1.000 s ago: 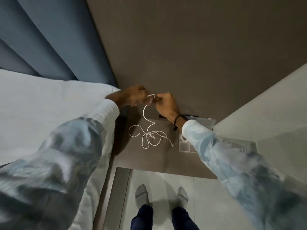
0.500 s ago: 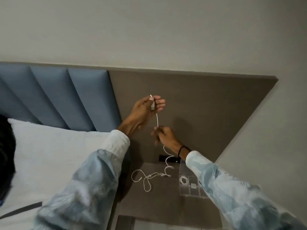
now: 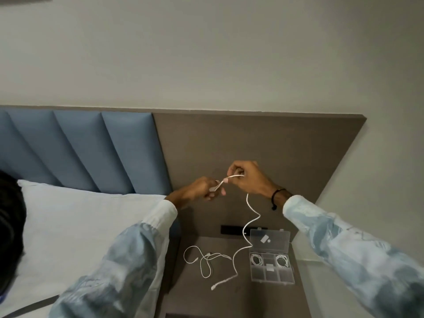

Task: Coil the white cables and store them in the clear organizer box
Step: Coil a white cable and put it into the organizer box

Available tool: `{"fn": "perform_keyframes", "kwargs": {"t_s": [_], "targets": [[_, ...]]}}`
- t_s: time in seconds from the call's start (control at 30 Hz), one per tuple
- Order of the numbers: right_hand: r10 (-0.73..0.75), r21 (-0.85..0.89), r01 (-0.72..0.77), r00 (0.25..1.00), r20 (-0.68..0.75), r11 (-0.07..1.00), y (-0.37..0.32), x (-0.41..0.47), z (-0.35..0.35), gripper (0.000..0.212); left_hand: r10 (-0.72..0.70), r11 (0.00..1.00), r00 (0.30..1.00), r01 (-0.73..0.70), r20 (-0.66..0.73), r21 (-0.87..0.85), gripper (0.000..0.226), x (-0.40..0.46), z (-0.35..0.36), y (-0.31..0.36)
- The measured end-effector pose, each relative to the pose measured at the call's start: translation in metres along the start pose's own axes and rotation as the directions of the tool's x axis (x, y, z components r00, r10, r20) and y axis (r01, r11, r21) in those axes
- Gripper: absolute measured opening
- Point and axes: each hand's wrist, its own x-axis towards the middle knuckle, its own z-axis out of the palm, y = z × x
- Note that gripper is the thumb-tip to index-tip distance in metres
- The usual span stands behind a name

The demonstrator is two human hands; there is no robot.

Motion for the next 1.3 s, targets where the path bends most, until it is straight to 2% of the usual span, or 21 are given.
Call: {"fn": "perform_keyframes", "kwargs": {"t_s": [0.07, 0.13, 0.2, 0.27, 0.33, 0.37, 0.4, 0.43, 0.5, 0.57, 0.6, 0.63, 0.7, 0.8, 0.9, 0.97, 1.03, 1.1, 1.2, 1.23, 1.3], "targets": [[-0.013, 0.046, 0.016, 0.998, -0.066, 0.999, -0.001, -0.002, 0.000, 0.019, -0.016, 0.943, 0.996, 0.043, 0.085, -0.329, 0.036, -0.005, -0.001, 0.004], [0.001, 0.116, 0.014, 0.991, -0.133, 0.993, -0.004, -0.006, 0.007, 0.024, 0.043, 0.787, 0.993, 0.032, 0.106, -0.616, 0.034, -0.006, -0.003, 0.009], [0.048, 0.179, -0.020, 0.988, -0.150, 0.984, -0.009, -0.012, 0.021, 0.036, 0.119, 0.630, 0.990, -0.019, 0.072, -0.776, 0.032, -0.002, 0.000, 0.016], [0.085, 0.202, -0.063, 0.991, -0.104, 0.977, -0.012, -0.018, 0.034, 0.035, 0.154, 0.420, 0.988, -0.090, -0.027, -0.903, 0.031, 0.007, 0.004, 0.025], [0.083, 0.144, -0.077, 0.996, -0.037, 0.987, -0.009, -0.026, 0.046, 0.033, 0.079, 0.193, 0.973, -0.227, -0.215, -0.955, 0.031, 0.020, 0.003, 0.032], [0.074, 0.100, -0.072, 0.997, -0.016, 0.992, -0.008, -0.030, 0.051, 0.032, 0.014, 0.178, 0.950, -0.309, -0.312, -0.934, 0.030, 0.027, 0.001, 0.033], [0.066, 0.070, -0.066, 0.998, 0.005, 0.995, -0.009, -0.033, 0.055, 0.032, -0.032, 0.264, 0.912, -0.387, -0.409, -0.883, 0.029, 0.033, 0.000, 0.033], [0.055, 0.052, -0.057, 0.998, 0.037, 0.997, -0.011, -0.033, 0.056, 0.030, -0.031, 0.413, 0.861, -0.451, -0.507, -0.791, 0.028, 0.039, 0.002, 0.031], [0.032, 0.005, -0.033, 0.991, 0.127, 0.999, -0.016, -0.029, 0.054, 0.027, 0.096, 0.722, 0.751, -0.505, -0.654, -0.473, 0.029, 0.043, 0.011, 0.021], [0.026, -0.067, -0.012, 0.979, 0.204, 0.998, -0.017, -0.021, 0.045, 0.022, 0.331, 0.878, 0.642, -0.478, -0.691, -0.023, 0.027, 0.043, 0.014, 0.002], [0.022, -0.107, 0.002, 0.975, 0.220, 0.994, -0.015, -0.018, 0.038, 0.020, 0.450, 0.881, 0.613, -0.423, -0.650, 0.211, 0.022, 0.042, 0.011, -0.010], [0.016, -0.150, 0.017, 0.976, 0.216, 0.989, -0.012, -0.016, 0.029, 0.019, 0.531, 0.845, 0.632, -0.349, -0.565, 0.405, 0.018, 0.042, 0.006, -0.020], [0.007, -0.224, 0.035, 0.983, 0.185, 0.974, -0.008, -0.012, 0.011, 0.017, 0.522, 0.765, 0.760, -0.217, -0.387, 0.606, 0.015, 0.039, -0.002, -0.032], [-0.027, -0.245, 0.058, 0.991, 0.129, 0.968, -0.006, -0.003, -0.013, 0.015, 0.317, 0.869, 0.907, -0.161, -0.278, 0.467, 0.030, 0.032, 0.002, -0.034], [-0.045, -0.184, 0.055, 0.997, 0.058, 0.981, -0.002, 0.004, -0.024, 0.017, 0.099, 0.995, 0.987, -0.096, -0.128, 0.029, 0.041, 0.028, 0.009, -0.022], [-0.035, -0.103, 0.036, 0.999, 0.003, 0.994, 0.002, 0.002, -0.023, 0.021, 0.070, 0.929, 0.998, -0.061, 0.012, -0.364, 0.039, 0.023, 0.007, -0.011], [-0.008, -0.030, 0.007, 0.999, -0.044, 1.000, 0.005, -0.004, -0.012, 0.029, 0.119, 0.759, 0.990, -0.039, 0.081, -0.650, 0.035, 0.021, 0.004, 0.000], [0.035, 0.039, -0.034, 0.999, -0.036, 0.999, 0.006, -0.010, 0.004, 0.032, 0.179, 0.638, 0.983, -0.088, 0.036, -0.765, 0.030, 0.020, 0.003, 0.013], [0.072, 0.057, -0.072, 0.997, 0.015, 0.996, 0.008, -0.023, 0.028, 0.032, 0.108, 0.360, 0.971, -0.238, -0.213, -0.902, 0.029, 0.030, 0.001, 0.033], [0.066, 0.036, -0.067, 0.997, 0.028, 0.997, 0.008, -0.028, 0.034, 0.033, 0.048, 0.324, 0.949, -0.311, -0.312, -0.894, 0.029, 0.036, -0.001, 0.037], [0.047, 0.000, -0.047, 0.995, 0.085, 0.999, 0.005, -0.034, 0.043, 0.033, -0.036, 0.396, 0.869, -0.441, -0.493, -0.806, 0.030, 0.045, 0.000, 0.037]]}}
